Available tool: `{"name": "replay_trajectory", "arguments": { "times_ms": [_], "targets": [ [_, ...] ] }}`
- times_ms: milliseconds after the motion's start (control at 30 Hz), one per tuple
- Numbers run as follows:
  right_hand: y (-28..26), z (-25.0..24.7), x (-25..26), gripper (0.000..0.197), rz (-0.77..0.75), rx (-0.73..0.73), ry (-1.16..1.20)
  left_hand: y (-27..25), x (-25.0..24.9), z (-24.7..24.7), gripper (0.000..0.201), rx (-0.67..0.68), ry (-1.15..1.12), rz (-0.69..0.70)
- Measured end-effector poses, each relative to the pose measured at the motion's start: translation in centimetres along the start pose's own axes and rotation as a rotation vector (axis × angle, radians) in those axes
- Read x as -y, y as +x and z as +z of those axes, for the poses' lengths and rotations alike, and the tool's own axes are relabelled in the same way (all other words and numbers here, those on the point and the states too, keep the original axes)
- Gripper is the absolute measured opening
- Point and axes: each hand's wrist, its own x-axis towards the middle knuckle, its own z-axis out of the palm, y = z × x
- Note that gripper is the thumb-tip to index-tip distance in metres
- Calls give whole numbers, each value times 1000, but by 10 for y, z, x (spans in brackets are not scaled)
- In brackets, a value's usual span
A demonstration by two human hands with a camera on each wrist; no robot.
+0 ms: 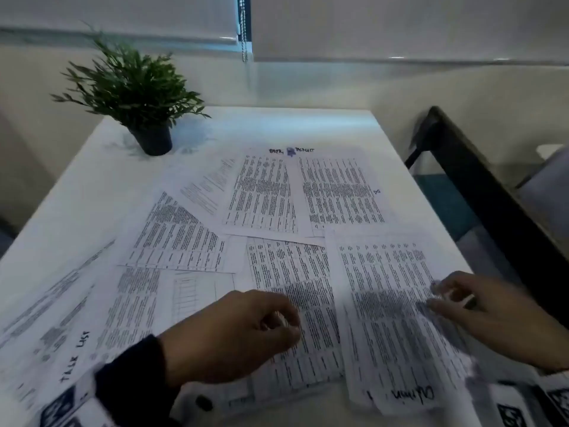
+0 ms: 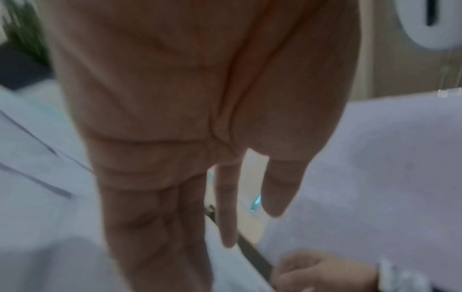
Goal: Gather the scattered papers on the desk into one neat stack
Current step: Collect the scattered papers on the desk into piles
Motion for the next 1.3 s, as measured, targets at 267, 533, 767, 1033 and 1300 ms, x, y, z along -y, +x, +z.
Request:
{"name": "replay_trajectory", "arguments": {
  "times_ms": [267,533,767,1033,1300],
  "targets": [
    [1,2,-24,90,77,122,-268,60,-44,34,46,-65,173,23],
    [2,16,-21,71,82,66,-344,87,-88,57,69,-86,0,-33],
    [-4,17,-24,69,54,26,-229,96,-87,58,75,-255,-283,-2],
    [8,6,-28,80,85,-31,32,91,-55,47,107,-374,-449,138],
    [26,13,-14,82,39,-33,559,78,-22,15,76,-271,-866,333]
  ]
}}
